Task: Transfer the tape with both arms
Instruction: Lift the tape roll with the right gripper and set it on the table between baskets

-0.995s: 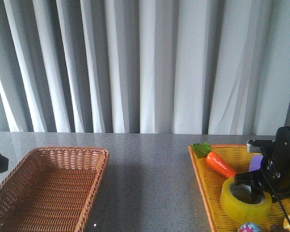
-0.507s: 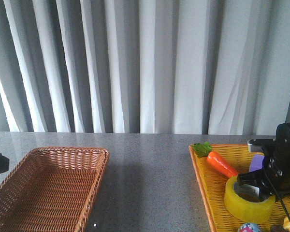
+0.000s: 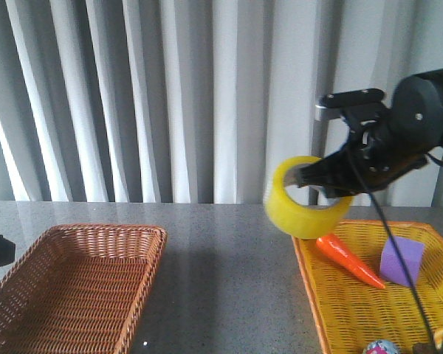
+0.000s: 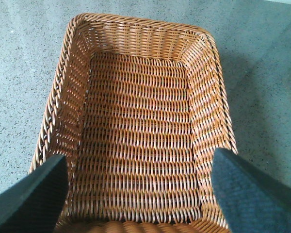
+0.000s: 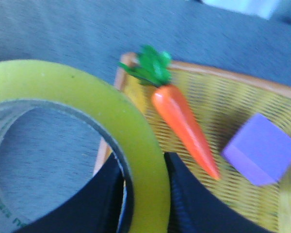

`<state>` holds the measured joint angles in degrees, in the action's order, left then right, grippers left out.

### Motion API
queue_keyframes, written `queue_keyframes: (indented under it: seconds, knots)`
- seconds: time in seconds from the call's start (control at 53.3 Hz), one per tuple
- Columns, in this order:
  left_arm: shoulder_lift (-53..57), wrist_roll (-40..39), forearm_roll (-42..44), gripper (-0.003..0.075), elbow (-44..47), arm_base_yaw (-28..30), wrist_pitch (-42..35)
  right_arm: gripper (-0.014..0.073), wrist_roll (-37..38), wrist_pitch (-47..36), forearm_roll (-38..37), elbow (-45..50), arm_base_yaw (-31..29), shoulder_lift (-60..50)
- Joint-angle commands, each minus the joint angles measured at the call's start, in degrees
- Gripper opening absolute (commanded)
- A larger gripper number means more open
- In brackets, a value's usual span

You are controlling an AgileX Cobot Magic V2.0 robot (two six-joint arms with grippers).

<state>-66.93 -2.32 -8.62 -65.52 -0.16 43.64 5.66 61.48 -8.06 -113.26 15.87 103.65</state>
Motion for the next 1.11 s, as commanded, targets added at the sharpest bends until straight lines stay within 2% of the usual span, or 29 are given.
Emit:
queue_keyframes:
  seconds: [0.0,0.131,0.319,0.732,0.901,1.088]
  knots:
    - [1.2,0.0,-1.0,0.0586,-1.9,-0.5,-1.7,0.0096,-0.4,-3.1,-1.2,-3.9,5.3,-1.6]
    - [1.2,0.0,-0.9,0.0586,-1.9,-0.5,-0.7,0.0099,0.7,-1.5,-1.6,-4.2,8.9,2.6]
    - [1.2,0.0,-0.9,0.0586,-1.9,-0.5,0.2,0.0102,1.8,0.4,-1.7,-4.2,10.9,9.2]
    - [1.2,0.0,-1.0,0.0586,-1.9,-0.5,1.3,0.012,2.6,1.6,-0.3,-4.2,11.0,18.6]
    - [1.2,0.0,-1.0,0.0586,-1.9,-0.5,1.2,0.0185,2.4,1.7,1.5,-4.2,11.0,20.1]
    - [1.2,0.0,-1.1,0.0586,-1.9,-0.5,1.3,0.0322,2.4,2.0,0.8,-4.2,11.0,20.2]
